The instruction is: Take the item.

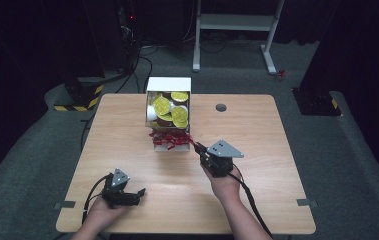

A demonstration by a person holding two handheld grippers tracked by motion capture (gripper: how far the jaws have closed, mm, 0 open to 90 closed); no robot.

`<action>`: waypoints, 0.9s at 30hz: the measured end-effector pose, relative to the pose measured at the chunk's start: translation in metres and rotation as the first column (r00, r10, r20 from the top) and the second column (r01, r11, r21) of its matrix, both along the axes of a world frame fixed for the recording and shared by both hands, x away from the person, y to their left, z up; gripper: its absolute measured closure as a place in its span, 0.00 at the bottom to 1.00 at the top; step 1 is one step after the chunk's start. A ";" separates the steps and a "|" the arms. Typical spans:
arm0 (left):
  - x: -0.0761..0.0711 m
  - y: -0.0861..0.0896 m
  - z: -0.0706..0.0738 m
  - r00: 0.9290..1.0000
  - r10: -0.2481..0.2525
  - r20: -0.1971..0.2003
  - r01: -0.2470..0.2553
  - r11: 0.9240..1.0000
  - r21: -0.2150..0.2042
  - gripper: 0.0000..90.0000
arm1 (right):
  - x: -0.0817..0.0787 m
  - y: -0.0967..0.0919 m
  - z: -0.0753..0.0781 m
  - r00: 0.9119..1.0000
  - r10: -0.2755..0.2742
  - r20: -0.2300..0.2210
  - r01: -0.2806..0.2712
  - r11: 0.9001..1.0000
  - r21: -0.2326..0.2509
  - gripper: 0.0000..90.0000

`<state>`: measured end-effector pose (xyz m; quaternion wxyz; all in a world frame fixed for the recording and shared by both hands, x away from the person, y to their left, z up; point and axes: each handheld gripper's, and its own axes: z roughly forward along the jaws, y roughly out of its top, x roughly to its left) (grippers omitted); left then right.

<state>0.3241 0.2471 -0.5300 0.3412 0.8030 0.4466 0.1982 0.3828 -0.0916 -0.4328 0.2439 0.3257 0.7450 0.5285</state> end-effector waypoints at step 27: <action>-0.004 0.003 0.000 0.996 0.085 -0.001 -0.085 0.996 0.001 0.07 | -0.009 -0.017 0.000 0.997 0.057 0.051 -0.062 0.994 0.092 0.98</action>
